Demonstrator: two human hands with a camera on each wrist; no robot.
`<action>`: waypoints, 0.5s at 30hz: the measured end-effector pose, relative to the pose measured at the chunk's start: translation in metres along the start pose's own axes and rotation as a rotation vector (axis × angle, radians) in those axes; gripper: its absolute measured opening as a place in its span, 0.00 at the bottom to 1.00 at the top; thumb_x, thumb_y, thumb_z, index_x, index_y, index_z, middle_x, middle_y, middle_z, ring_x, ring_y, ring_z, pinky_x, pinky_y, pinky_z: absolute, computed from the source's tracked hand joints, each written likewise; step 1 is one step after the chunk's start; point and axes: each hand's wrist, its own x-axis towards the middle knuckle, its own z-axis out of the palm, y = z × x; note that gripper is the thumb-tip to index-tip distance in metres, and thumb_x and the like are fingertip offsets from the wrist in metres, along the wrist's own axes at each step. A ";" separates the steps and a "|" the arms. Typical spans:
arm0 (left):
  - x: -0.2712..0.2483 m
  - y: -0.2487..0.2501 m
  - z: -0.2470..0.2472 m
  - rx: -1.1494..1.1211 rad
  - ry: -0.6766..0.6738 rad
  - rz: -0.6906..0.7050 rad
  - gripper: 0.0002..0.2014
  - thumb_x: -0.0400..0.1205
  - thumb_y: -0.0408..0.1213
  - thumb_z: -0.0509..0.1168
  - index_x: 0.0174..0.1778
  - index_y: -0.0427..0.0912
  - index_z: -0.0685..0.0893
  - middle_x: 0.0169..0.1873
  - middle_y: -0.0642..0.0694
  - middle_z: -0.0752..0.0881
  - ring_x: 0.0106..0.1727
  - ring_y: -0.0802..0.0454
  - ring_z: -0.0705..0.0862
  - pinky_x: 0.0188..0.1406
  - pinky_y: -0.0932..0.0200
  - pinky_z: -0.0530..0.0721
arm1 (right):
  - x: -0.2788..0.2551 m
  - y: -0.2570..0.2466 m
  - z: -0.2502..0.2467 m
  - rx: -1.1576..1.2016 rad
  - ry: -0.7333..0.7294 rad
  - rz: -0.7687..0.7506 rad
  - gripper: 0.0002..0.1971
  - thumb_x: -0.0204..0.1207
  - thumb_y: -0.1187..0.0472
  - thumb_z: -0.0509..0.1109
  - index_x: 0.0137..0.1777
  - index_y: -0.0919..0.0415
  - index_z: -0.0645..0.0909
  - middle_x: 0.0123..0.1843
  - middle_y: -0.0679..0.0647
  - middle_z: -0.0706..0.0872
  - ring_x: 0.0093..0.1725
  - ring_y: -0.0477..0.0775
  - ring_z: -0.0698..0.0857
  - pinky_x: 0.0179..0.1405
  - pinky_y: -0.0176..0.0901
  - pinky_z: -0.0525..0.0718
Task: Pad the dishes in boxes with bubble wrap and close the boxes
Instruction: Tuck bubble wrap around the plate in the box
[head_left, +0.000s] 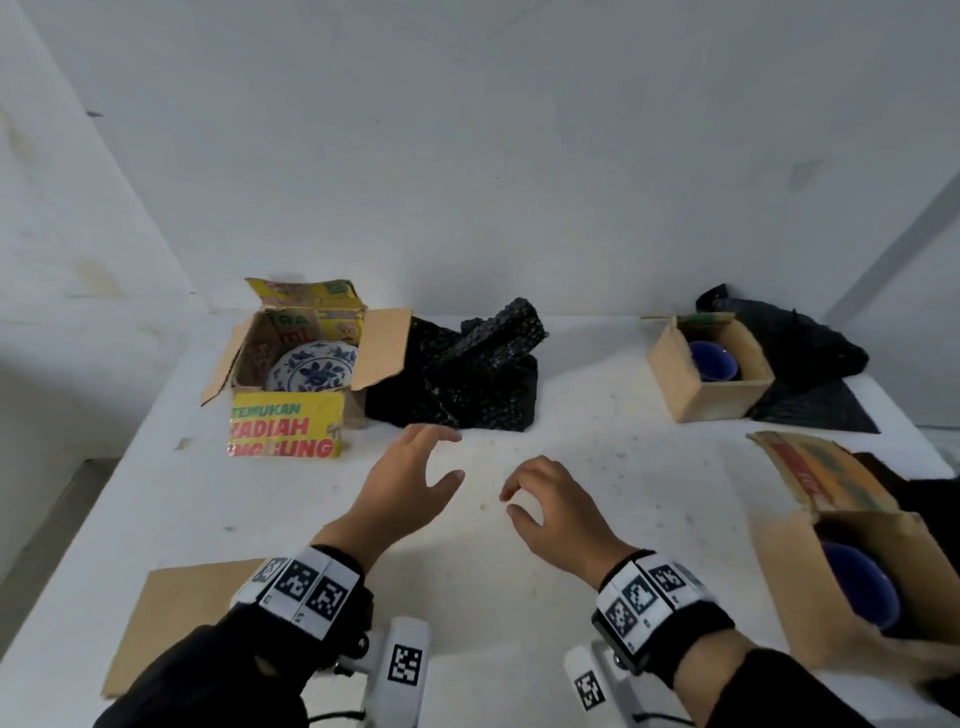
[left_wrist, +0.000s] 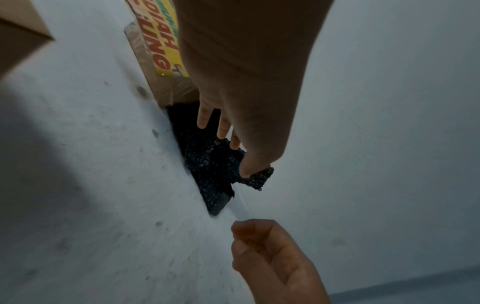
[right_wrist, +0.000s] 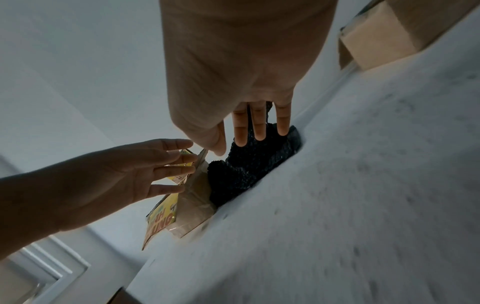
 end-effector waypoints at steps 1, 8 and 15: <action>0.011 0.004 0.002 0.009 0.015 -0.008 0.20 0.79 0.41 0.69 0.67 0.47 0.77 0.66 0.50 0.77 0.65 0.52 0.78 0.55 0.66 0.72 | 0.012 0.006 -0.009 -0.028 -0.010 -0.019 0.06 0.74 0.59 0.67 0.51 0.54 0.81 0.54 0.45 0.78 0.58 0.48 0.77 0.54 0.44 0.77; 0.088 0.020 0.008 0.106 0.120 -0.136 0.28 0.79 0.41 0.67 0.75 0.45 0.68 0.74 0.48 0.70 0.73 0.49 0.72 0.59 0.58 0.76 | 0.106 0.030 -0.052 -0.183 0.023 -0.231 0.19 0.68 0.66 0.70 0.61 0.57 0.79 0.64 0.52 0.79 0.69 0.57 0.75 0.60 0.54 0.77; 0.148 0.011 0.014 0.232 -0.005 -0.192 0.40 0.80 0.41 0.66 0.83 0.44 0.49 0.82 0.45 0.57 0.83 0.50 0.55 0.77 0.56 0.64 | 0.191 0.035 -0.049 -0.471 0.103 -0.314 0.32 0.63 0.69 0.75 0.70 0.63 0.74 0.76 0.58 0.73 0.80 0.64 0.63 0.78 0.66 0.49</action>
